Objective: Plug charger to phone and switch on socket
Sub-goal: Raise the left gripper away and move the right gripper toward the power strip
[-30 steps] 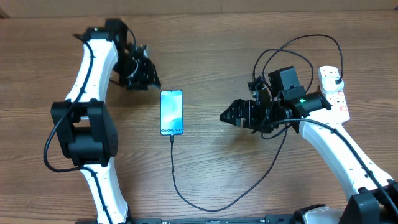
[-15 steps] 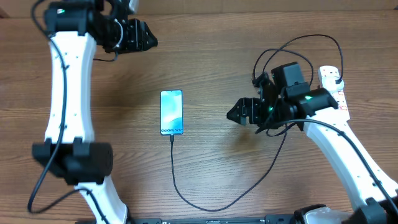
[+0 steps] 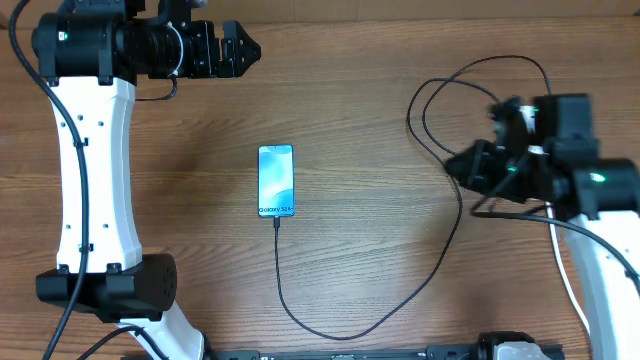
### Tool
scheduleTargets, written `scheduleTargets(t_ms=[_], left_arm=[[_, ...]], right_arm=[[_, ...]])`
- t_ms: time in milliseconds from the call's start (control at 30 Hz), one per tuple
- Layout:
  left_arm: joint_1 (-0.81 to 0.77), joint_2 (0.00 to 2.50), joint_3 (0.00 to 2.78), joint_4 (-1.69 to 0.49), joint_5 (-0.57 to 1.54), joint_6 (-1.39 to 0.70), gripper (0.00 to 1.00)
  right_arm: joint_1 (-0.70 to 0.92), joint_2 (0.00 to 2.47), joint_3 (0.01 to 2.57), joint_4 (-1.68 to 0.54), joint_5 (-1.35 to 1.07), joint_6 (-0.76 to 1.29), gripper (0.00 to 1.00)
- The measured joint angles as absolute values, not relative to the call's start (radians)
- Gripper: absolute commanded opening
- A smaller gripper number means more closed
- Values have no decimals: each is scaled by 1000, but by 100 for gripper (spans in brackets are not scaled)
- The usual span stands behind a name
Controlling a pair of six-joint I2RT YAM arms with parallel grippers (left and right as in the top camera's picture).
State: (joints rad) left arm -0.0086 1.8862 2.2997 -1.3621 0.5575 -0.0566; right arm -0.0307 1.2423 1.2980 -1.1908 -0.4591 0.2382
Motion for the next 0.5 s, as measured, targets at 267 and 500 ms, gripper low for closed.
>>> scheduleTargets(t_ms=[267,500], left_arm=[[-9,1886,2300,-1362,558,-57,100],[-9,1886,2300,-1362,558,-57,100]], right_arm=[[-368,1205,1298,-1291,-441,218,4],[-463,1205,1298,-1291,-438,194,4]])
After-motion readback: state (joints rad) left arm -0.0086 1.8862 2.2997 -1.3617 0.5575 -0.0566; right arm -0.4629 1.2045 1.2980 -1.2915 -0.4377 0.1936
